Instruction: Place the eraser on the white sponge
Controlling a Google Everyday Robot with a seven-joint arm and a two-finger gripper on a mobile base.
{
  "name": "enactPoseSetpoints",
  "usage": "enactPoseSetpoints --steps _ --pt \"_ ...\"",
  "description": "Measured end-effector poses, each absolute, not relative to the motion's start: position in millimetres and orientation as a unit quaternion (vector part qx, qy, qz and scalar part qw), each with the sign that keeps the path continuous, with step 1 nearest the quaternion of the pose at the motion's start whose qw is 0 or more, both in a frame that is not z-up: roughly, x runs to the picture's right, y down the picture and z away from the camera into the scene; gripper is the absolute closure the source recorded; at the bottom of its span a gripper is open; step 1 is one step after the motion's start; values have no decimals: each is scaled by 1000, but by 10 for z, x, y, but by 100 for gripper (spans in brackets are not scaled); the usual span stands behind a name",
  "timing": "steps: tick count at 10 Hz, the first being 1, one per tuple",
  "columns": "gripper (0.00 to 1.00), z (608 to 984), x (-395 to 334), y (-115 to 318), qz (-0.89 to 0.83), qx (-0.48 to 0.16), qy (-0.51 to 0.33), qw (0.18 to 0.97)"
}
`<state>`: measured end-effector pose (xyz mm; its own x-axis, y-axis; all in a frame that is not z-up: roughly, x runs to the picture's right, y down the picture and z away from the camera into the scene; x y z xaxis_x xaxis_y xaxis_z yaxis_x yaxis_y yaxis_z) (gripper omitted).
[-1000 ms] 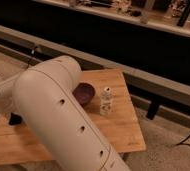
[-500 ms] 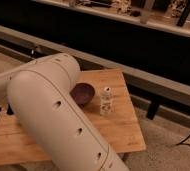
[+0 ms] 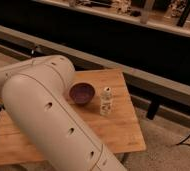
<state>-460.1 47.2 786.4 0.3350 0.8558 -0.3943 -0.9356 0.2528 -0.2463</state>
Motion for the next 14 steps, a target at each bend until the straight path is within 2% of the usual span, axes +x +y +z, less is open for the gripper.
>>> enactPoseSetpoints --steps 5,14 --pt "100 8045 -4688 178 568 -229 93 785" --pt "100 8569 -4569 191 577 -234 147 768"
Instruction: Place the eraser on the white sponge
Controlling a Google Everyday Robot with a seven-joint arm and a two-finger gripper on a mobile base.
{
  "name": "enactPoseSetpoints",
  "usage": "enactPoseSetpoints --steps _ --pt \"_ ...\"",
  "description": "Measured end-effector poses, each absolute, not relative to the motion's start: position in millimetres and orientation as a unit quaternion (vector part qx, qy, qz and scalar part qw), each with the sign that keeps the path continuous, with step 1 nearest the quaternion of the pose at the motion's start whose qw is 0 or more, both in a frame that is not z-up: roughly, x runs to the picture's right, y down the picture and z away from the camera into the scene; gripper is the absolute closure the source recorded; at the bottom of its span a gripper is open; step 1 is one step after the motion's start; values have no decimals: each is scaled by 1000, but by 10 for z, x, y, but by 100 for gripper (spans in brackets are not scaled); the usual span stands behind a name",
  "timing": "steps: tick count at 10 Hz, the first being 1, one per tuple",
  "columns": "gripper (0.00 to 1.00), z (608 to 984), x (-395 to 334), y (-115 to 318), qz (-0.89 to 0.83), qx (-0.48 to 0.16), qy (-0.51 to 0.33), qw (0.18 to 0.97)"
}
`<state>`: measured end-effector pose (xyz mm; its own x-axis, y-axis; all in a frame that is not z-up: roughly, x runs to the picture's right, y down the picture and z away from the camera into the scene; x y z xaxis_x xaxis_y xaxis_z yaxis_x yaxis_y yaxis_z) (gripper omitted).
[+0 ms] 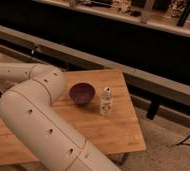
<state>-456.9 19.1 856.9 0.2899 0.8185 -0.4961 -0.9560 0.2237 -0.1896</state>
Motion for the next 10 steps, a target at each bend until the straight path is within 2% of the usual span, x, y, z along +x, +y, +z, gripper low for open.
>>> enactPoseSetpoints --steps 3,4,10 --pt "100 8747 -4397 224 587 -237 166 756" --pt "96 8783 -4361 247 587 -239 171 754" --pt "95 8794 -4340 250 587 -239 173 754"
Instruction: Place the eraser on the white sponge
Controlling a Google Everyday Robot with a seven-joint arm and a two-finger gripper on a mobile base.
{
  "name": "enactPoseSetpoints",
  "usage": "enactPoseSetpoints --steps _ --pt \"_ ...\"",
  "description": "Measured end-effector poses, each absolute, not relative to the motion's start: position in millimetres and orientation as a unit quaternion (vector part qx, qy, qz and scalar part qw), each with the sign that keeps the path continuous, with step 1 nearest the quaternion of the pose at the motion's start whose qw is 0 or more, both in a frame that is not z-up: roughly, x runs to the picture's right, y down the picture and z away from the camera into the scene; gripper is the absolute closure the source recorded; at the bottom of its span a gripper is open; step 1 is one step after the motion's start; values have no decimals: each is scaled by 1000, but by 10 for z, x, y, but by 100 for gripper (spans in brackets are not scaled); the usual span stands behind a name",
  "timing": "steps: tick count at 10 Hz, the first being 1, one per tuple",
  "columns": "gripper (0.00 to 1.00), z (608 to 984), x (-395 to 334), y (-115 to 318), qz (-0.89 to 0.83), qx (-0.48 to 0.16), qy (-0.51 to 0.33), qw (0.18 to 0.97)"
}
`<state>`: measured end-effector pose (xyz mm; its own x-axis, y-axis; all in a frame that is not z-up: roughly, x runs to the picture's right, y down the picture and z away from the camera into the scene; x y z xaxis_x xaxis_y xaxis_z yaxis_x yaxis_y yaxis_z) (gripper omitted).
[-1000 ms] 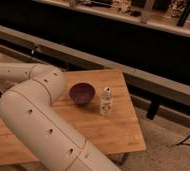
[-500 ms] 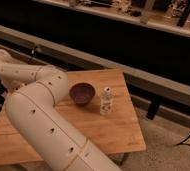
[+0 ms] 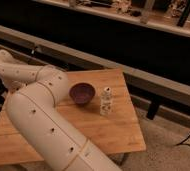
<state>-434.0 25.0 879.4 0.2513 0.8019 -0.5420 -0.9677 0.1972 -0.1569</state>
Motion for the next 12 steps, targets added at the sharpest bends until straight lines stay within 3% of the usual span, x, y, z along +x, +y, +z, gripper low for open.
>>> enactPoseSetpoints --steps 12 --pt "98 8794 -4326 266 584 -234 179 756"
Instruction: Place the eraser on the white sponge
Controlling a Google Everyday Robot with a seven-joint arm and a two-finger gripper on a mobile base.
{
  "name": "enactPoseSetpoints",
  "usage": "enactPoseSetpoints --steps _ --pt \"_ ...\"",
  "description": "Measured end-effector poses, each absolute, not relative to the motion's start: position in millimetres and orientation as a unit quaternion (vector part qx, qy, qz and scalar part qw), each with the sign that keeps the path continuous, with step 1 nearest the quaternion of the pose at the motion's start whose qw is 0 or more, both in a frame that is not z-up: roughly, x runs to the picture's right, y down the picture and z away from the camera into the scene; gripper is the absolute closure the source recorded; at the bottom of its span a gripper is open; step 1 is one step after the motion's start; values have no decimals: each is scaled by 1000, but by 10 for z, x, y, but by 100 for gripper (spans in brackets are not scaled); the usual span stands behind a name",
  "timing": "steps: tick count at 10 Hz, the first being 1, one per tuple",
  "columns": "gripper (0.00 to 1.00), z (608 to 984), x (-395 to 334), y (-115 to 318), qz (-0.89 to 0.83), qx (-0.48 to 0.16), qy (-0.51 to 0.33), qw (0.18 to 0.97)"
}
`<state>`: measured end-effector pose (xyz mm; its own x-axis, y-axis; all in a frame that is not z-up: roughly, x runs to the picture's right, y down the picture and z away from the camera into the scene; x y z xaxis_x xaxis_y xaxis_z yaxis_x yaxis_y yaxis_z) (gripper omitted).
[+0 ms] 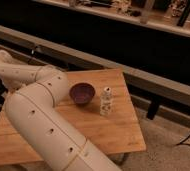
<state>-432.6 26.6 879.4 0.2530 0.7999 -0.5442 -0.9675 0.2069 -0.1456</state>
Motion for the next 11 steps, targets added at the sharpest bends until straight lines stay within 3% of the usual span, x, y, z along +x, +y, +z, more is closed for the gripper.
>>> enactPoseSetpoints --steps 8,11 --pt "22 8793 -4329 267 584 -235 179 756" --pt "20 8796 -4326 271 584 -234 179 756"
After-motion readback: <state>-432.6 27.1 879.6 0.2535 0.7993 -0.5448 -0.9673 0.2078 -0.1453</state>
